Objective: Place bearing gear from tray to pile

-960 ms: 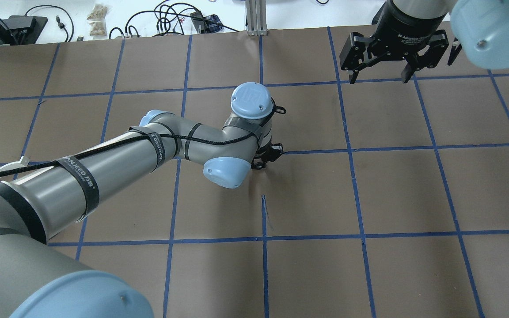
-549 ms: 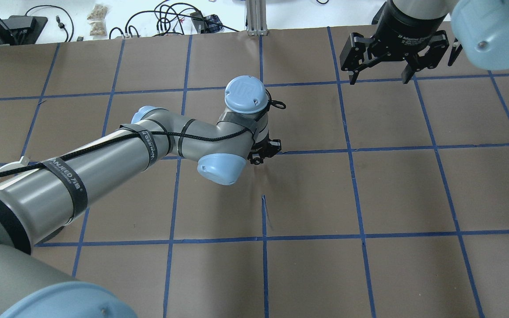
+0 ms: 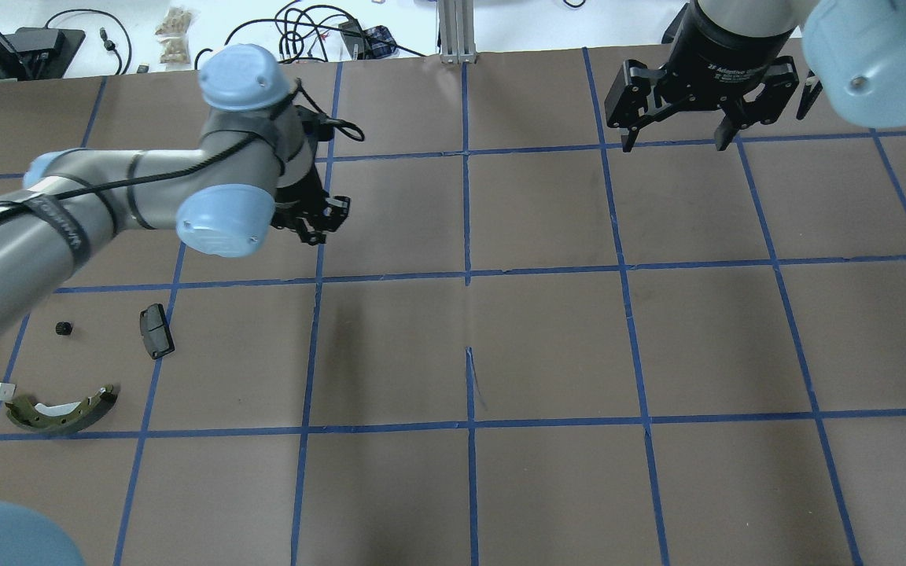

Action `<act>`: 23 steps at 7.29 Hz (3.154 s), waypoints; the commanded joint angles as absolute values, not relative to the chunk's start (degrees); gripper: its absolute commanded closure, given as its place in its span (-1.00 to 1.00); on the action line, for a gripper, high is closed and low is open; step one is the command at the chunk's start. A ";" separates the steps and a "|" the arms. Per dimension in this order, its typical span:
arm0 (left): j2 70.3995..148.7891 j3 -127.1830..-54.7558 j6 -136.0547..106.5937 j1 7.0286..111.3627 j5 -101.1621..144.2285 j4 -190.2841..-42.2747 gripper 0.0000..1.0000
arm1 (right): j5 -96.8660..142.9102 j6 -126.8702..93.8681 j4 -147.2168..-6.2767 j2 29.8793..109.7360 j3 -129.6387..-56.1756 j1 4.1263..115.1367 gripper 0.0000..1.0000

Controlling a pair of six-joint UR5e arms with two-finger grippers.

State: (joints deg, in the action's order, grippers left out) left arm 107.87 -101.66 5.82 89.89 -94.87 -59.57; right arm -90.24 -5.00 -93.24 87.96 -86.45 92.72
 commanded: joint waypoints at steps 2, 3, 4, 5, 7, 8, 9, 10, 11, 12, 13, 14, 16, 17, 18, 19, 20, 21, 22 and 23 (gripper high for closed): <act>105.65 -105.81 29.44 71.52 -99.05 -59.69 0.76 | -90.26 -5.01 -93.25 87.98 -86.57 92.72 -1.00; 107.30 -106.86 34.84 64.67 -98.79 -58.63 0.76 | -89.83 -4.84 -93.51 87.46 -85.88 92.55 -1.00; 108.18 -107.75 39.07 60.34 -98.79 -54.36 0.77 | -89.74 -4.57 -93.08 87.10 -84.39 92.46 -1.00; 108.63 -108.36 43.64 57.86 -98.79 -52.05 0.77 | -89.82 -4.48 -91.51 85.88 -83.07 92.37 -1.00; 110.56 -109.77 45.09 55.55 -98.70 -49.84 0.77 | -90.17 -4.31 -90.88 85.08 -82.09 92.29 -1.00; 111.00 -110.12 44.91 55.46 -98.70 -49.31 0.77 | -90.35 -3.18 -90.01 85.08 -82.44 92.20 -1.00; 111.53 -110.47 44.83 55.46 -98.53 -48.26 0.77 | -90.53 4.67 -90.09 85.60 -83.05 92.02 -1.00; 111.97 -110.57 44.82 55.46 -98.53 -47.99 0.76 | -90.53 6.05 -90.09 85.78 -83.14 92.20 -1.00; 112.06 -110.57 44.74 55.46 -98.70 -48.16 0.65 | -90.27 6.06 -90.00 85.78 -83.14 92.11 -1.00; 112.67 -111.09 44.65 55.46 -98.96 -48.08 0.09 | -90.09 6.06 -90.00 85.78 -83.49 92.02 -1.00; 112.68 -111.09 44.39 55.46 -98.96 -47.29 -0.47 | -90.26 6.06 -90.00 85.78 -83.67 92.02 -1.00; 112.07 -110.48 43.51 55.46 -98.70 -47.72 -0.68 | -90.18 6.06 -90.17 85.78 -83.67 92.11 -1.00; 108.31 -109.52 40.55 59.91 -98.62 -51.74 -0.97 | -90.00 4.85 -91.05 85.96 -83.76 92.28 -1.00; 105.58 -106.90 38.17 65.16 -98.70 -56.90 -0.99 | -90.09 -1.69 -91.32 85.96 -83.93 92.29 -1.00; 102.95 -103.48 30.75 69.56 -98.09 -65.22 -0.99 | -90.17 -3.76 -91.06 86.04 -84.02 92.29 -1.00; 99.96 -101.53 27.72 71.61 -89.30 -68.52 -0.98 | -90.26 -3.61 -90.97 85.96 -84.02 92.29 -1.00; 97.06 -99.95 21.25 73.81 -86.95 -72.90 -1.00 | -90.26 -3.60 -90.97 86.04 -84.02 92.29 -1.00; 94.77 -96.97 18.92 78.44 -87.88 -79.21 -1.00 | -90.26 -3.52 -90.97 86.04 -84.02 92.29 -1.00; 94.14 -92.85 9.76 83.79 -89.72 -83.45 -1.00 | -90.18 -3.60 -90.97 85.96 -84.02 92.29 -1.00; 94.57 -88.72 1.40 88.37 -90.26 -87.50 -1.00 | -90.09 -3.60 -90.97 85.96 -84.02 92.29 -1.00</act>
